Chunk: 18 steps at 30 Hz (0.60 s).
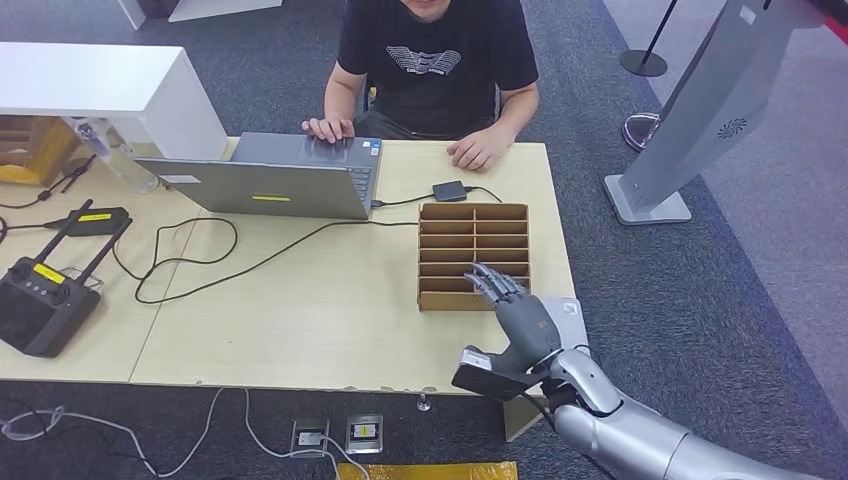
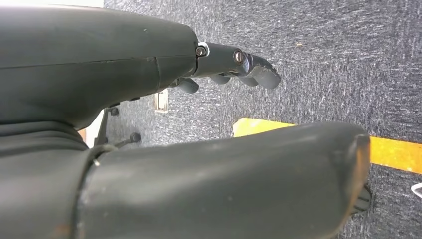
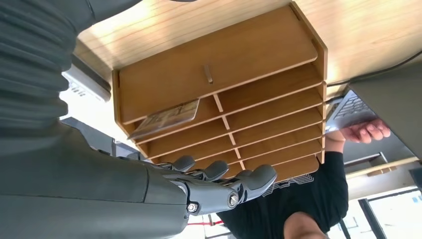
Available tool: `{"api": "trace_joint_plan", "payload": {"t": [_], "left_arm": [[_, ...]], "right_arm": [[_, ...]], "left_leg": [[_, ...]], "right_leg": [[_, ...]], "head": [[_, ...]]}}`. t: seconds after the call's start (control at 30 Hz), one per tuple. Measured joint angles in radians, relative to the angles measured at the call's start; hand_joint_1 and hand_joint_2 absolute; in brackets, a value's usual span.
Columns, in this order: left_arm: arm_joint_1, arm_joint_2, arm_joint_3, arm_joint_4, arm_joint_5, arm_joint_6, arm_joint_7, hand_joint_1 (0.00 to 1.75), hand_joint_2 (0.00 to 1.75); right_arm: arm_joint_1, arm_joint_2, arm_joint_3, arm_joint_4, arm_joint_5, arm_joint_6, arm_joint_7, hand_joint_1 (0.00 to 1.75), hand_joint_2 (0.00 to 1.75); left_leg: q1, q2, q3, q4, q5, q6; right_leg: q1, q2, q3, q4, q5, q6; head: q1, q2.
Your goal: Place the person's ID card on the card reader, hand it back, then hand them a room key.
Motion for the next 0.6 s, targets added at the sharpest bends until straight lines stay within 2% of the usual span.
{"api": "trace_joint_plan", "payload": {"t": [0.2, 0.6], "left_arm": [[0.000, 0.014, 0.000, 0.000, -0.013, -0.019, 0.000, 0.00, 0.00], [0.000, 0.021, 0.000, 0.000, -0.019, -0.029, 0.003, 0.00, 0.00]], "right_arm": [[0.017, 0.060, -0.006, 0.109, 0.034, -0.049, -0.040, 0.00, 1.75], [0.020, 0.096, -0.058, 0.182, 0.149, -0.066, -0.025, 0.00, 1.75]], "left_leg": [[0.000, 0.000, 0.000, 0.000, 0.000, 0.000], [0.000, 0.000, 0.000, 0.000, 0.000, 0.000]], "right_leg": [[0.000, 0.000, 0.000, 0.000, 0.000, 0.000], [0.000, 0.000, 0.000, 0.000, 0.000, 0.000]], "head": [[0.000, 0.000], [0.000, 0.000]]}}
